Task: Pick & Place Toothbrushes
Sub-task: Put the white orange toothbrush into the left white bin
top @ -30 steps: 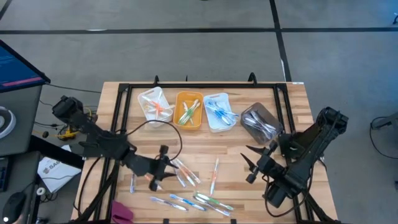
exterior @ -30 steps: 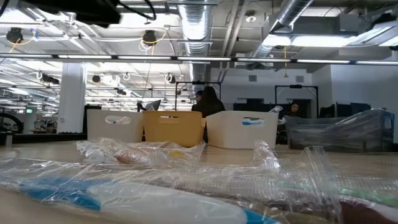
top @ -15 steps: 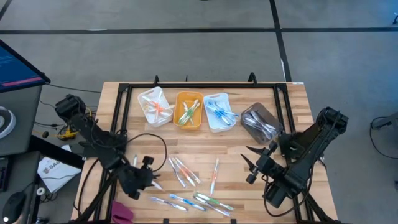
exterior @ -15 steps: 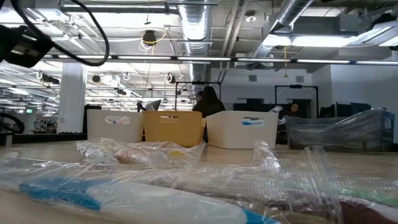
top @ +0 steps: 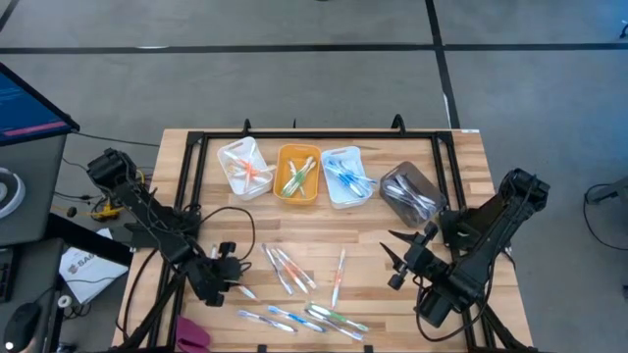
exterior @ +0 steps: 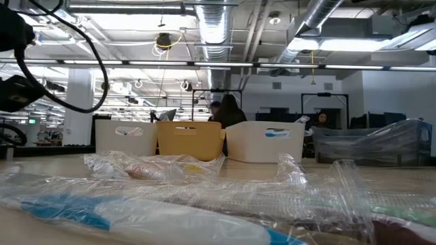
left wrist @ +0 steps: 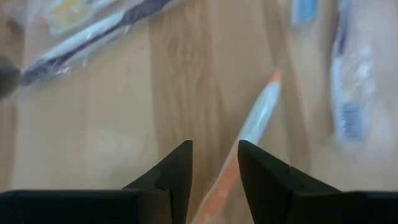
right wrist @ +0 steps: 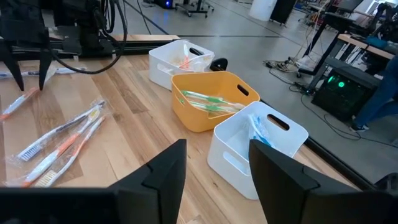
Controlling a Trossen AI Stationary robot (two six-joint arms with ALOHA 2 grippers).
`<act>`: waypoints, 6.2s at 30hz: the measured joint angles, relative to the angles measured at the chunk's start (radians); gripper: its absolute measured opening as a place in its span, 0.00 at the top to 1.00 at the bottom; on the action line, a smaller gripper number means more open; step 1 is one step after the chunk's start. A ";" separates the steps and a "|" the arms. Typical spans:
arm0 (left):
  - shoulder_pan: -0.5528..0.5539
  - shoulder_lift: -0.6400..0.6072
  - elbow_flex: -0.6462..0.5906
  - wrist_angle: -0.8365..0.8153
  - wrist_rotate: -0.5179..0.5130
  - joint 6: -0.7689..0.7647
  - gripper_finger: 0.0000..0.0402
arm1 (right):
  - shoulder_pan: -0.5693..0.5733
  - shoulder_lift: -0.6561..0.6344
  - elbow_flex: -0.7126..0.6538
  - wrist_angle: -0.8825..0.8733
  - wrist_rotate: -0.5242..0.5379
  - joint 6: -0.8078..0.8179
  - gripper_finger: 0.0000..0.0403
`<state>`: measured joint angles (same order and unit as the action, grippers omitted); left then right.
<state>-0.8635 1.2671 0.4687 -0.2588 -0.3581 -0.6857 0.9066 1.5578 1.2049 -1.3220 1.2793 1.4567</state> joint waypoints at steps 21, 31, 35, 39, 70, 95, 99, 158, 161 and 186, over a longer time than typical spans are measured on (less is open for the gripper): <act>-0.001 0.165 0.001 0.035 0.069 0.130 0.69 | 0.000 0.002 0.000 0.000 0.000 0.000 0.59; 0.001 0.097 -0.009 0.026 0.003 0.181 0.93 | -0.006 0.002 0.000 0.000 0.000 0.000 0.58; 0.011 0.031 -0.006 0.032 -0.062 0.128 0.96 | -0.006 0.002 0.000 -0.001 0.000 0.000 0.59; 0.053 -0.047 -0.006 0.031 -0.137 0.105 0.97 | -0.006 0.002 0.000 -0.001 0.000 0.000 0.58; 0.976 -0.355 0.051 0.066 -0.689 0.020 0.95 | -0.080 0.002 -0.064 0.082 0.000 -0.069 0.58; 1.252 0.027 0.051 0.226 -0.462 0.045 0.93 | -0.083 0.002 -0.064 0.084 0.000 -0.080 0.58; 1.237 0.027 0.051 0.226 -0.462 0.049 0.89 | -0.083 0.002 -0.064 0.084 0.000 -0.080 0.58; 0.511 0.103 0.005 0.287 -0.008 0.716 0.77 | -0.085 0.001 -0.064 0.104 0.000 -0.106 0.58; 0.525 0.098 0.004 0.286 -0.008 0.600 0.75 | -0.085 0.001 -0.064 0.104 0.000 -0.105 0.58; 0.529 0.097 0.005 0.556 0.052 0.522 0.44 | -0.085 0.001 -0.064 0.104 0.000 -0.105 0.58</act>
<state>-0.3342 1.3640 0.4736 0.2976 -0.3058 -0.1639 0.8215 1.5591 1.1408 -1.2179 1.2793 1.3514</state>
